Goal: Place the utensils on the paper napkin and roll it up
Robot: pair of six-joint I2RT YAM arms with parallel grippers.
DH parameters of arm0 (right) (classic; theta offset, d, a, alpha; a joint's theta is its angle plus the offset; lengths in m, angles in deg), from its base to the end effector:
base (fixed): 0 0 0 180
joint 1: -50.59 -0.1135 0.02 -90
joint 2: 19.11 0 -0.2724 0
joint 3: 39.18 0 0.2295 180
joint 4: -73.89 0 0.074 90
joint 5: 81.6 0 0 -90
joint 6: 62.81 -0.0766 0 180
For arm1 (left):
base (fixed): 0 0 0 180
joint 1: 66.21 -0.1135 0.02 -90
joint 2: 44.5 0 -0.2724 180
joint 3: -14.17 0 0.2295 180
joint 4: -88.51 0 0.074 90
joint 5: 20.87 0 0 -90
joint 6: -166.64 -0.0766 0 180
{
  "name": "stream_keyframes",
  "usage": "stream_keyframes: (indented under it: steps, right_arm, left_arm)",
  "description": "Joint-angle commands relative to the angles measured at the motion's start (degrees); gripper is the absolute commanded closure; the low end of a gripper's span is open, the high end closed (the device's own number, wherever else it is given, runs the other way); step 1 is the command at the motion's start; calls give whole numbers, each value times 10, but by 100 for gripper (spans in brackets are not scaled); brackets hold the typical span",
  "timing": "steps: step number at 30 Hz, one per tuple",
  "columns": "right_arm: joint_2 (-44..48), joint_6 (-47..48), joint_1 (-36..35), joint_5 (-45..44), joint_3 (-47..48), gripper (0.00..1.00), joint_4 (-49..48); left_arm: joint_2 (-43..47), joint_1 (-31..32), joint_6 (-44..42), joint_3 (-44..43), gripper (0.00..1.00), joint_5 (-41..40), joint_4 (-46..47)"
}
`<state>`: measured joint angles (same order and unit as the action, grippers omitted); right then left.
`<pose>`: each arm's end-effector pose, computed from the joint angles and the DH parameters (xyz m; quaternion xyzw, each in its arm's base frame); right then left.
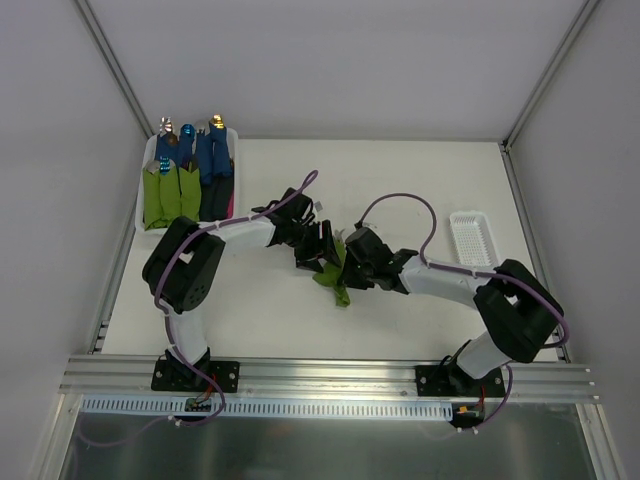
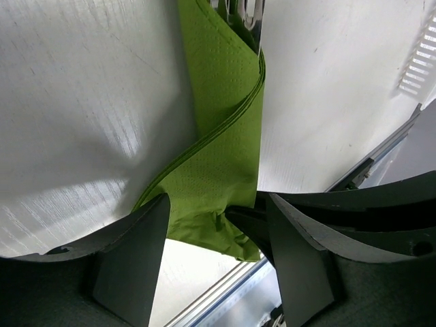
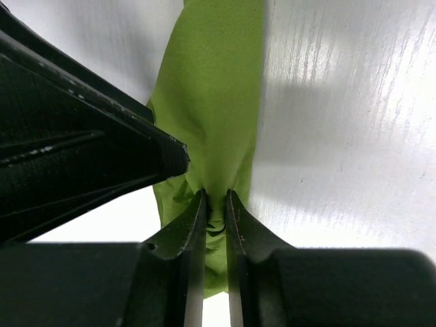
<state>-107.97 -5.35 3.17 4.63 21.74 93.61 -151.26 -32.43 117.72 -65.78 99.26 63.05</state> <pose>0.2193 0.2312 0.1671 -0.1089 0.9257 0.2084 0.2963 0.3021 -0.2484 0.1599 0.0257 0.9173 -0.3851 0.0985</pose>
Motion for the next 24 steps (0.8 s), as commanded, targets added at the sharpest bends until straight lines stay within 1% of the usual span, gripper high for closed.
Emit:
stream_keyframes:
  steps: [1, 15, 20, 24]
  right_arm:
    - [33, 24, -5, -21, 33, 100, -1]
    - [78, 73, -7, -7, -10, 100, -42]
    - [91, 85, -8, -2, -21, 100, -41]
    - [92, 92, -7, 12, -29, 100, -63]
  left_arm:
    - [38, 4, 8, 3, 40, 21, 2]
    - [32, 8, 16, -4, 38, 33, 7]
    - [22, 8, 18, -13, 39, 47, 8]
    - [16, 9, 14, -23, 39, 63, 11]
